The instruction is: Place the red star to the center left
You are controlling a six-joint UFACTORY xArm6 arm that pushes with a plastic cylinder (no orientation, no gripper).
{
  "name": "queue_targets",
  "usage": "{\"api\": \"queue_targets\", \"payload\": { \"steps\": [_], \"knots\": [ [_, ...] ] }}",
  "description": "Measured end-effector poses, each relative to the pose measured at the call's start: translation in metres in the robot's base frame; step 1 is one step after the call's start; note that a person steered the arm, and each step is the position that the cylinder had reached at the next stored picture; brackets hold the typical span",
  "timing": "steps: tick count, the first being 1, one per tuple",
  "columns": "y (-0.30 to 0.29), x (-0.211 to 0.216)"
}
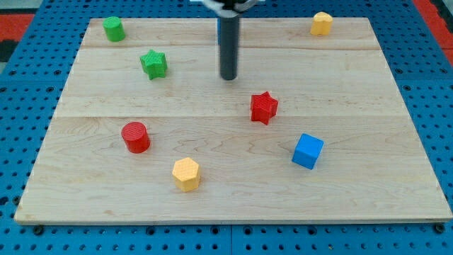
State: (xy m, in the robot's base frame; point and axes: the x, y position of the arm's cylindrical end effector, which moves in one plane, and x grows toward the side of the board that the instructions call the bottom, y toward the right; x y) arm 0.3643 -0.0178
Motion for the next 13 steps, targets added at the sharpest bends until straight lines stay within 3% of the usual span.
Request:
{"api": "queue_targets", "payload": {
  "steps": [1,2,3,4,6,7,8,9,11,13],
  "knots": [
    [0.054,0.005],
    [0.178,0.02],
    [0.162,0.065],
    [0.076,0.068],
    [-0.138,0.032],
    [-0.149,0.026],
    [-0.089,0.063],
    [-0.112,0.076],
    [-0.203,0.054],
    [-0.217,0.042]
  ]
}}
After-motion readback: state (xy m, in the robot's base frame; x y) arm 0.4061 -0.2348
